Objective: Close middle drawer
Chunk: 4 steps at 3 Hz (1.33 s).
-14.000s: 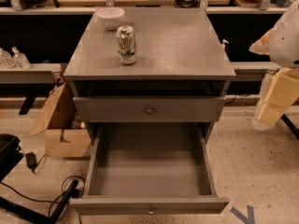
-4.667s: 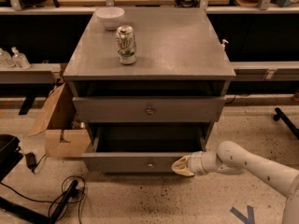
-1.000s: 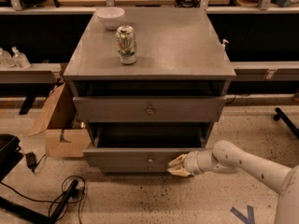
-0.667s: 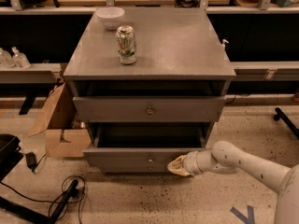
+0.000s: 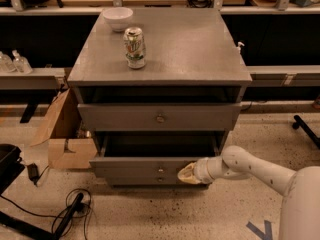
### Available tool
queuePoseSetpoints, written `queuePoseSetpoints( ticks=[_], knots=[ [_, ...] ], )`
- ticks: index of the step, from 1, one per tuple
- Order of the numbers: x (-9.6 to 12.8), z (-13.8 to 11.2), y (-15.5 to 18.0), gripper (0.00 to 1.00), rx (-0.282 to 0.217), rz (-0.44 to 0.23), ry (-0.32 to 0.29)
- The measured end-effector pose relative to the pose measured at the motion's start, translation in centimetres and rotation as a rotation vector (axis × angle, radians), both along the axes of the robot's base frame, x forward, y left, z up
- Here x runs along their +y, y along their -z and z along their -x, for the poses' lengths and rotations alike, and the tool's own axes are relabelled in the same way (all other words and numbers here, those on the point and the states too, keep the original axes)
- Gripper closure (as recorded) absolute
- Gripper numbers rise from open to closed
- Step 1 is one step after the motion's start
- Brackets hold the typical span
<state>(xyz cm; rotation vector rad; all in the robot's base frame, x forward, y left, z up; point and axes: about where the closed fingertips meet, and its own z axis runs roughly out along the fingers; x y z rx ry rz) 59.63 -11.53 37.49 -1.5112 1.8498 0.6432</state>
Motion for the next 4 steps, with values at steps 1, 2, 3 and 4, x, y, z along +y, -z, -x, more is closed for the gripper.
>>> queuePoseSetpoints(
  ticks=[1, 2, 3, 4],
  knots=[
    [-0.2, -1.1, 0.2, 1.00, -0.002, 0.000, 0.000],
    [-0.2, -0.9, 0.2, 1.00, -0.002, 0.000, 0.000],
    [-0.6, -2.6, 0.3, 1.00, -0.008, 0.000, 0.006],
    [-0.7, -2.6, 0.3, 1.00, -0.009, 0.000, 0.007]
  ],
)
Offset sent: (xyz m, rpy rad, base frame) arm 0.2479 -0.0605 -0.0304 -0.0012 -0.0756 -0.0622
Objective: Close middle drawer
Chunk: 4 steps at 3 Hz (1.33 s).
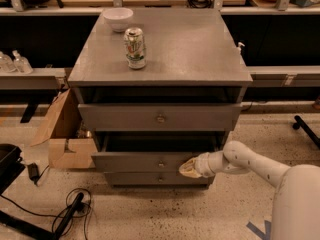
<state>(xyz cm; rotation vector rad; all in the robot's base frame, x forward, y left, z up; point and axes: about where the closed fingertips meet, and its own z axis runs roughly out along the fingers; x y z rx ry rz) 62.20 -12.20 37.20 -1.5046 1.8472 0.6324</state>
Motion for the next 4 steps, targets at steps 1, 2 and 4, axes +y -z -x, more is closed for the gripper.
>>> queuePoseSetpoints(
  ticks=[1, 2, 4],
  knots=[
    [-0.5, -1.6, 0.0, 1.00, -0.007, 0.000, 0.009],
    [-0.6, -1.9, -0.1, 1.00, -0.008, 0.000, 0.011],
    [-1.6, -4.7, -0.3, 1.00, -0.021, 0.003, 0.033]
  ],
)
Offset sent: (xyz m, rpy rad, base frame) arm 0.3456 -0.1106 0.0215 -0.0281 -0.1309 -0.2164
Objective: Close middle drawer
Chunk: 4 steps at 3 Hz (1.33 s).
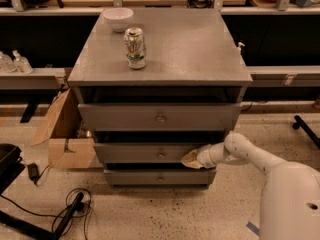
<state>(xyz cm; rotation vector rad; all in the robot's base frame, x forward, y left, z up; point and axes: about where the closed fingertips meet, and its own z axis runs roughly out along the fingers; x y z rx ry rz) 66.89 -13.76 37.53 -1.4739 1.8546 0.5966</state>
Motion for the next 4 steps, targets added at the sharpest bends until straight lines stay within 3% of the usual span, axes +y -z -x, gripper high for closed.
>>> queuePoseSetpoints(
  ticks=[1, 2, 3, 4],
  knots=[
    [0.2, 1.1, 0.3, 1.00, 0.014, 0.023, -0.022],
    [-1.3, 3.7, -2.6, 1.00, -0.028, 0.127, -0.067],
    [-4.7, 7.3, -8.5, 1.00, -0.130, 0.239, -0.072],
    [-7.8, 13.3, -14.7, 1.00, -0.213, 0.298, -0.068]
  ],
)
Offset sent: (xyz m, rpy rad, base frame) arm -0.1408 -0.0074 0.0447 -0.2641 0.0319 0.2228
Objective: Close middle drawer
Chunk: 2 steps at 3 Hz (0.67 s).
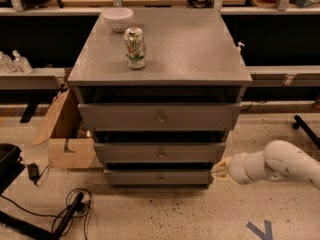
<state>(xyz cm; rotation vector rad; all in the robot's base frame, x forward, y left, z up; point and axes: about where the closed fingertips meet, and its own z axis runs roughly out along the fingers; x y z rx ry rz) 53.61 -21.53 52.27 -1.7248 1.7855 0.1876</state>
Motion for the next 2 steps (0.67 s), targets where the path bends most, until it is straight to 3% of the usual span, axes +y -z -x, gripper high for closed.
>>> queuePoseSetpoints(
  ticks=[1, 2],
  knots=[
    [-3.0, 6.6, -6.5, 1.00, -0.047, 0.043, 0.023],
    [-5.1, 7.4, -8.1, 1.00, -0.070, 0.068, 0.063]
  ],
)
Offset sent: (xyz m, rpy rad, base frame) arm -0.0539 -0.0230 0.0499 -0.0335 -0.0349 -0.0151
